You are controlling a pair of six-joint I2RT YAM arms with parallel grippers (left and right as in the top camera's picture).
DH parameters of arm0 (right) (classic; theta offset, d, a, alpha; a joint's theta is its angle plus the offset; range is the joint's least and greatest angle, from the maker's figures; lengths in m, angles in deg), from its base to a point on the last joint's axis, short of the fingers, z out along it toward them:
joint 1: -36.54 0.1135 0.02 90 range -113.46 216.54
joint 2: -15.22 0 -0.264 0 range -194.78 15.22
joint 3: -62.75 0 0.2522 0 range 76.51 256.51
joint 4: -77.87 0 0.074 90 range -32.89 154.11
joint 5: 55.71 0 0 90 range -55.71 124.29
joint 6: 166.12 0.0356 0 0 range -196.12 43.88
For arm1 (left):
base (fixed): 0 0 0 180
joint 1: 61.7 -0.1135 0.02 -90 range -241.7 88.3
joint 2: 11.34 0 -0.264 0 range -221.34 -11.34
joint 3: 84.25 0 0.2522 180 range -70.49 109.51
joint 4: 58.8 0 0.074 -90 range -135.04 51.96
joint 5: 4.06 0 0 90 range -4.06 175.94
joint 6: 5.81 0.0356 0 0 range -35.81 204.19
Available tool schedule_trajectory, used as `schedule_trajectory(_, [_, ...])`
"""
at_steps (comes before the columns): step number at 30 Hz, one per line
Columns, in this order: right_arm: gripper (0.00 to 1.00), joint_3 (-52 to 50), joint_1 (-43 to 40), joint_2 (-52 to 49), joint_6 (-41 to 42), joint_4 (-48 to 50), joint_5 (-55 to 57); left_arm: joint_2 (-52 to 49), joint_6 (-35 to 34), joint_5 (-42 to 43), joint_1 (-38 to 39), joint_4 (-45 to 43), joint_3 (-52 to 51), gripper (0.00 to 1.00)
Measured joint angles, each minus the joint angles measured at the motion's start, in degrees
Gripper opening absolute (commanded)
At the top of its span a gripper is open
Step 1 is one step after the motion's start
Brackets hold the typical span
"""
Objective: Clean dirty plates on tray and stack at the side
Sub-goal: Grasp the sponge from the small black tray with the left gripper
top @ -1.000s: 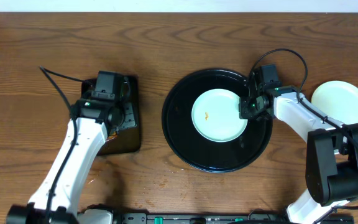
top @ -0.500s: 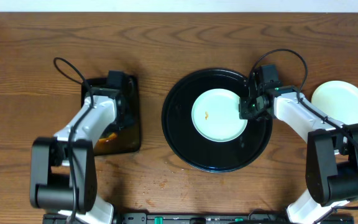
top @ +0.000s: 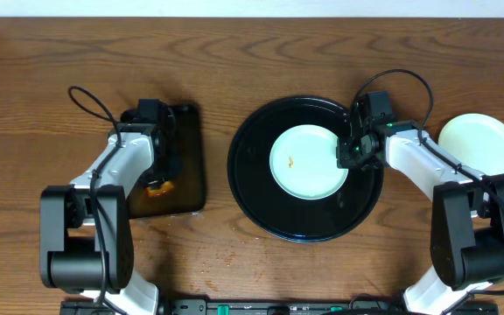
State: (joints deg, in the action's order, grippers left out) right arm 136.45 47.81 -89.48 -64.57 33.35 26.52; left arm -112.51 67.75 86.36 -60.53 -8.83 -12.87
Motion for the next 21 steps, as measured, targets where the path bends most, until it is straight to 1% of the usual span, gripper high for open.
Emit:
schedule_trajectory(1, [0.01,0.0,0.0,0.0,0.0,0.0,0.0,0.3,0.8,0.8,0.0,0.2,0.0,0.42])
schedule_trajectory(2, [0.01,0.0,0.0,0.0,0.0,0.0,0.0,0.8,1.3,1.9,0.0,0.6,0.0,0.49])
schedule_trajectory(3, [0.01,0.0,0.0,0.0,0.0,0.0,0.0,1.5,1.4,3.0,0.0,1.2,0.0,0.52])
schedule_trajectory(4, [0.01,0.0,0.0,0.0,0.0,0.0,0.0,2.4,1.9,3.6,0.1,1.9,0.0,0.54])
schedule_trajectory(7, [0.01,0.0,0.0,0.0,0.0,0.0,0.0,5.8,2.2,4.3,0.2,3.1,0.0,0.54])
schedule_trajectory(11, [0.01,0.0,0.0,0.0,0.0,-0.1,0.0,9.4,1.9,1.7,0.2,4.7,0.0,0.56])
schedule_trajectory(14, [0.01,0.0,0.0,0.0,0.0,-0.1,0.0,9.5,0.5,-2.1,0.2,4.7,-0.1,0.56])
schedule_trajectory(18, [0.01,0.0,0.0,0.0,0.0,-0.1,0.0,8.1,-0.8,-4.7,-0.2,1.6,-1.7,0.54])
schedule_trajectory(19, [0.01,0.0,0.0,0.0,0.0,-0.1,0.0,7.5,-1.0,-5.0,-0.4,0.9,-2.2,0.5])
schedule_trajectory(21, [0.01,0.0,0.0,0.0,0.0,-0.2,0.0,5.3,-1.9,-5.4,-1.1,-0.5,-3.3,0.37])
